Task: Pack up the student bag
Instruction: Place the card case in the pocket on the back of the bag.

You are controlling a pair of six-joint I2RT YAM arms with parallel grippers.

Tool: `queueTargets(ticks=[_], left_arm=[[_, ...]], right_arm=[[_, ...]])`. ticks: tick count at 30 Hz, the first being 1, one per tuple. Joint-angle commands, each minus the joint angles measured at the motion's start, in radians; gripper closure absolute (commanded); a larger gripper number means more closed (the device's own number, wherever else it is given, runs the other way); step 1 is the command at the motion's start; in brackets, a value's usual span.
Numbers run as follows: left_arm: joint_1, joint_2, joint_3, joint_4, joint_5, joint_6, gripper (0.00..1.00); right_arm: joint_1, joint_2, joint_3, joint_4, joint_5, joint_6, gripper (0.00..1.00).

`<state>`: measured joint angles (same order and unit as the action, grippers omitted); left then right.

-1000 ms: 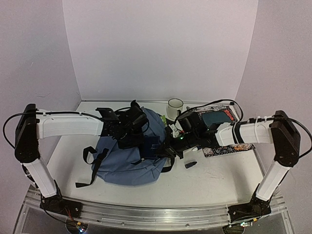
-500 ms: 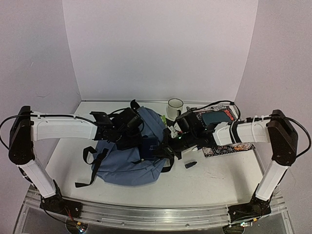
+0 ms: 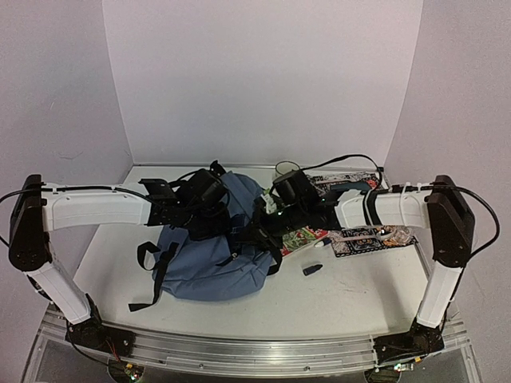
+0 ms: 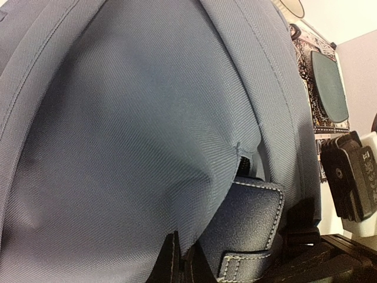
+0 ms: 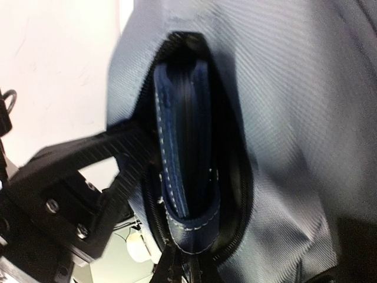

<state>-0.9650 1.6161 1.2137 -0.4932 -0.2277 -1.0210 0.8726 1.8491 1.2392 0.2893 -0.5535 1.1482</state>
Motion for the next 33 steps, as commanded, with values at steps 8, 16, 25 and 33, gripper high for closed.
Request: queueTargets(ticks=[8, 16, 25, 33], left_arm=[[-0.014, -0.064, 0.087, 0.144, 0.111, 0.031, 1.00], [-0.013, -0.089, 0.060, 0.177, 0.160, 0.066, 1.00], [-0.012, -0.105, 0.034, 0.185, 0.192, 0.144, 1.00], [-0.008, -0.153, -0.043, 0.182, 0.065, 0.118, 1.00]], right_arm=[[0.023, 0.134, 0.149, 0.040, 0.039, -0.109, 1.00], [0.028, 0.170, 0.201, 0.030, 0.031, -0.183, 0.93], [0.028, 0.178, 0.268, -0.037, 0.007, -0.326, 0.79], [0.023, 0.071, 0.227, -0.110, 0.043, -0.445, 0.68]])
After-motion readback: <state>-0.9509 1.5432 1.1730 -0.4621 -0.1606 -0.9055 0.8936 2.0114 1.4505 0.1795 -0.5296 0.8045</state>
